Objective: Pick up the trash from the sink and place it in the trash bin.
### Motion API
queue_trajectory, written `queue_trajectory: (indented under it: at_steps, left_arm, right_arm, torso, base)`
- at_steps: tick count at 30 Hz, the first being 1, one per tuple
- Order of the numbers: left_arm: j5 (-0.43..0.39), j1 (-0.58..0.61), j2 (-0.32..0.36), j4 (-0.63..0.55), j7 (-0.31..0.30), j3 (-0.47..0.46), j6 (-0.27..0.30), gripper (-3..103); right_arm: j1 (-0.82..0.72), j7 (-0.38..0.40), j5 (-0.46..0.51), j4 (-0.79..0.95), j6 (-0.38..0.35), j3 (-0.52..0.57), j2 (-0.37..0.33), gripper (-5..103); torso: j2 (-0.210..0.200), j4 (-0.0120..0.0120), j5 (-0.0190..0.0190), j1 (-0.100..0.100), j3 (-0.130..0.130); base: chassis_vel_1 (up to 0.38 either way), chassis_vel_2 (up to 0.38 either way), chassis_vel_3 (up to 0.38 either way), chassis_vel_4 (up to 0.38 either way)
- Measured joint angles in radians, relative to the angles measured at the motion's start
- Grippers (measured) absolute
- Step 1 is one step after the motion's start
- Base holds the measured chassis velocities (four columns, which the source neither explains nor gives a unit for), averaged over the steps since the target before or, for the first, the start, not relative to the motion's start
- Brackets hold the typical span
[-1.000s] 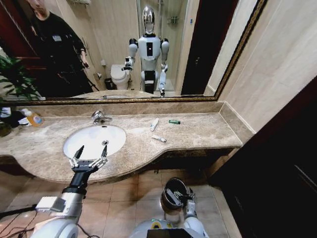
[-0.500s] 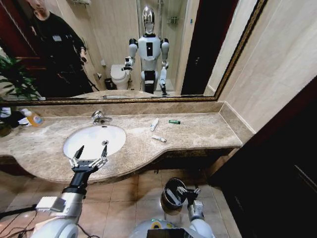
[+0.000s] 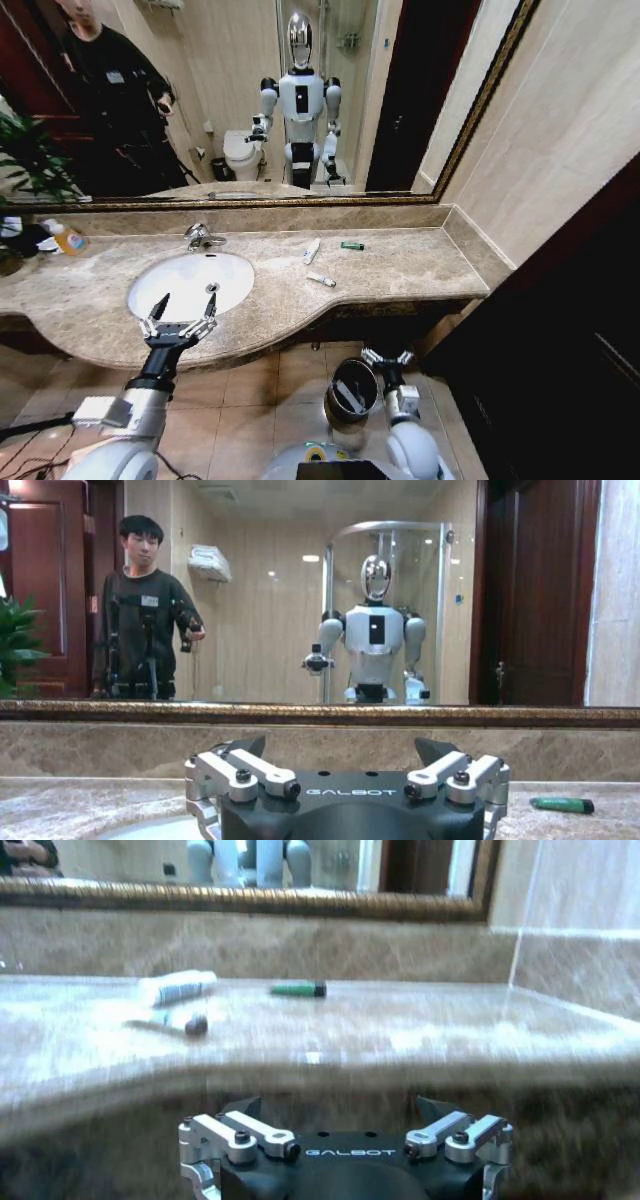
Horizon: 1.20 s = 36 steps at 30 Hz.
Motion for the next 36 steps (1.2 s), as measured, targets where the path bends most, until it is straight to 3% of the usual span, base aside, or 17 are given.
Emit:
queue_trajectory:
  at_steps: [7,10,11,14,16,25,26,29,36]
  left_arm:
    - [0.0,0.0,0.0,0.0,0.0,0.0,0.0,100]
    - [0.0,0.0,0.0,0.0,0.0,0.0,0.0,100]
    - [0.0,0.0,0.0,0.0,0.0,0.0,0.0,100]
    - [0.0,0.0,0.0,0.0,0.0,0.0,0.0,100]
    - [0.0,0.0,0.0,0.0,0.0,0.0,0.0,100]
    - [0.0,0.0,0.0,0.0,0.0,0.0,0.0,100]
    - [0.0,0.0,0.0,0.0,0.0,0.0,0.0,100]
    - [0.0,0.0,0.0,0.0,0.0,0.0,0.0,100]
    - [0.0,0.0,0.0,0.0,0.0,0.0,0.0,100]
  right_arm:
    - [0.088,-0.031,-0.015,0.04,-0.064,-0.005,-0.032,100]
    - [0.117,-0.143,0.0,0.059,-0.105,-0.019,-0.075,100]
    - [0.117,-0.143,0.0,0.059,-0.105,-0.019,-0.075,100]
    - [0.164,-0.295,-0.007,0.036,-0.109,-0.006,-0.119,100]
    - [0.181,-0.313,0.003,0.026,-0.11,-0.007,-0.13,100]
    - [0.377,-0.468,0.186,-0.06,-0.214,-0.052,-0.235,100]
    - [0.377,-0.468,0.186,-0.06,-0.214,-0.052,-0.235,100]
    - [0.465,-0.489,0.309,-0.087,-0.287,-0.099,-0.27,100]
    - [0.559,-0.505,0.39,-0.126,-0.363,-0.171,-0.309,100]
  torso:
    - [0.0,0.0,0.0,0.0,0.0]
    - [0.0,0.0,0.0,0.0,0.0]
    - [0.0,0.0,0.0,0.0,0.0]
    - [0.0,0.0,0.0001,0.0,0.0]
    - [0.0,0.0,0.0002,0.0,0.0]
    - [0.0,0.0,0.0002,0.0,0.0]
    - [0.0,0.0,0.0002,0.0,0.0]
    - [0.0,0.0,0.0001,0.0,0.0]
    - [0.0,0.0001,0.0,0.0,0.0]
  base:
    - [0.0,0.0,0.0,0.0]
    - [0.0,0.0,0.0,0.0]
    - [0.0,0.0,0.0,0.0]
    - [0.0,0.0,0.0,0.0]
    - [0.0,0.0,0.0,0.0]
    - [0.0,0.0,0.0,0.0]
    - [0.0,0.0,0.0,0.0]
    - [0.0,0.0,0.0,0.0]
    - [0.0,0.0,0.0,0.0]
